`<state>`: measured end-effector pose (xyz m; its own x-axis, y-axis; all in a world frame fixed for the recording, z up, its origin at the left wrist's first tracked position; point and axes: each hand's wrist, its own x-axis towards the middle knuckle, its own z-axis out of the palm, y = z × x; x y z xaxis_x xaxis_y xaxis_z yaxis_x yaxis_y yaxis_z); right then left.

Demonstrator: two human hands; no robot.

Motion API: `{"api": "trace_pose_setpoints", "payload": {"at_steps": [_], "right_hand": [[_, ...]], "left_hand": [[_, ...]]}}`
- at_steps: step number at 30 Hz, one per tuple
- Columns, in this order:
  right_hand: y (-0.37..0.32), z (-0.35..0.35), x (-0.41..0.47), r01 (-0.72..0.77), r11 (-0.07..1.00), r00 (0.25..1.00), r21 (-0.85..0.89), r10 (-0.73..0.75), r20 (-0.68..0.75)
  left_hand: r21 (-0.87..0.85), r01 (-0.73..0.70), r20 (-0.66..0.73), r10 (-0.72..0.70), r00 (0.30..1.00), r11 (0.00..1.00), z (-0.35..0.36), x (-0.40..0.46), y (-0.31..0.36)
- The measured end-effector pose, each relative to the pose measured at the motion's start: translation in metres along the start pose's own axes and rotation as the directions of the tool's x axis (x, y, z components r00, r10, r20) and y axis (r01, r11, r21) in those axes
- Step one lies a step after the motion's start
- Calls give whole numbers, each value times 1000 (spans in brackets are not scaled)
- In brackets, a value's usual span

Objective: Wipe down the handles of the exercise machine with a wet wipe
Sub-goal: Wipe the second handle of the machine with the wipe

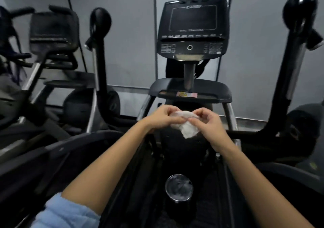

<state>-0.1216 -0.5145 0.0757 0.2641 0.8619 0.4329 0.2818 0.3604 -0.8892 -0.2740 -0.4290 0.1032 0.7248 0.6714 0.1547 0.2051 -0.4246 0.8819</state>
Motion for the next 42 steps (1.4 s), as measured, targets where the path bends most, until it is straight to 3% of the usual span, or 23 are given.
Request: {"api": "trace_pose_setpoints", "payload": {"at_steps": [4,10,15,19,24,27,29,31,33,37,42], "right_hand": [[-8,71,24,-174,954,984,242,163,66],[-18,170,40,-230,894,973,385,198,122],[-10,240,42,-199,938,978,282,208,1],[4,284,41,-99,991,983,93,112,-147],[7,318,33,-26,996,907,-83,-12,-421],[16,335,30,37,978,935,-205,-106,-339],[27,343,35,12,982,962,-189,-63,-266],[35,344,49,-11,987,954,-158,-37,-298],[38,342,65,14,991,943,-130,-56,-327],[39,335,95,37,970,962,-242,-100,-255],[65,346,106,32,961,998,-273,-47,-48]], "left_hand": [[-119,64,-322,-99,941,991,-56,-37,-26],[-327,-48,-534,-143,833,944,-128,-91,-53],[-292,-56,-570,-127,812,955,-186,-126,-88],[-357,-76,-531,-136,836,931,-219,-133,-113],[-271,-73,-513,-79,855,960,-227,-122,-129],[-278,-91,-480,-56,876,956,-230,-111,-134],[-240,-78,-440,-37,897,968,-234,-103,-135],[-175,-59,-411,-18,912,983,-242,-92,-135],[-128,-93,-457,24,889,987,-252,-78,-131],[-59,-161,-639,87,764,985,-271,-42,-111],[-33,-116,-589,75,805,993,-287,12,-82]]}}
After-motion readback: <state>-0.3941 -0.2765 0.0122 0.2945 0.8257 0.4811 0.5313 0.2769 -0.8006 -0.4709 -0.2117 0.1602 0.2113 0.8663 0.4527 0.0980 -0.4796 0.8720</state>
